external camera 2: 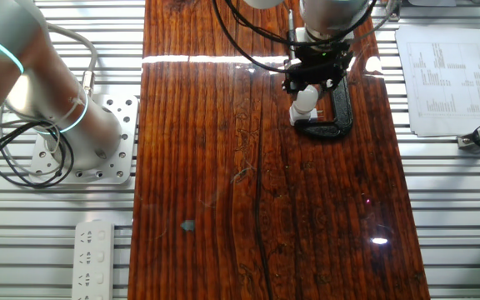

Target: Install the light bulb by rotating it

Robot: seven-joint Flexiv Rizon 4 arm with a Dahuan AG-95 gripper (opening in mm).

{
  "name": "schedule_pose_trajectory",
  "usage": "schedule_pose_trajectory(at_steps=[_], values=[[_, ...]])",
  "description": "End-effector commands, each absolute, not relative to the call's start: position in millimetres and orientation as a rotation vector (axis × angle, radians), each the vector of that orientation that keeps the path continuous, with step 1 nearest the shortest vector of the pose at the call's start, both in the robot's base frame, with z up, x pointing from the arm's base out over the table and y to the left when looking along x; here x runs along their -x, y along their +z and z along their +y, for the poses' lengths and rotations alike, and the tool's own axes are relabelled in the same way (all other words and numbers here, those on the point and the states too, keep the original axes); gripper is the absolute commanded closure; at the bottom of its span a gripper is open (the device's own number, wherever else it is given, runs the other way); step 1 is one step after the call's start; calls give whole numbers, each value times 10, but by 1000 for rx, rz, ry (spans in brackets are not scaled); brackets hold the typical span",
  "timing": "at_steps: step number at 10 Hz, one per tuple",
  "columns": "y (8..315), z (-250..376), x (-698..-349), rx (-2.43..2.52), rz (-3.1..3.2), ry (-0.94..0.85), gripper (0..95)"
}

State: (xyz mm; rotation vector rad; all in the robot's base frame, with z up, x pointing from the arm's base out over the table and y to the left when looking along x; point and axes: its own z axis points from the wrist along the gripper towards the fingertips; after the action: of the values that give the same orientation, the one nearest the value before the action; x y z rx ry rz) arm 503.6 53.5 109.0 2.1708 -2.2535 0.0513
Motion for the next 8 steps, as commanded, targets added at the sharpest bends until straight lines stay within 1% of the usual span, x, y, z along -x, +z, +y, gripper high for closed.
schedule_pose_trajectory(at_steps=[1, 8], values=[[1095, 521, -5049, -1996, -2410, 30, 950], [1095, 466, -5034, -1547, -2701, -38, 950]])
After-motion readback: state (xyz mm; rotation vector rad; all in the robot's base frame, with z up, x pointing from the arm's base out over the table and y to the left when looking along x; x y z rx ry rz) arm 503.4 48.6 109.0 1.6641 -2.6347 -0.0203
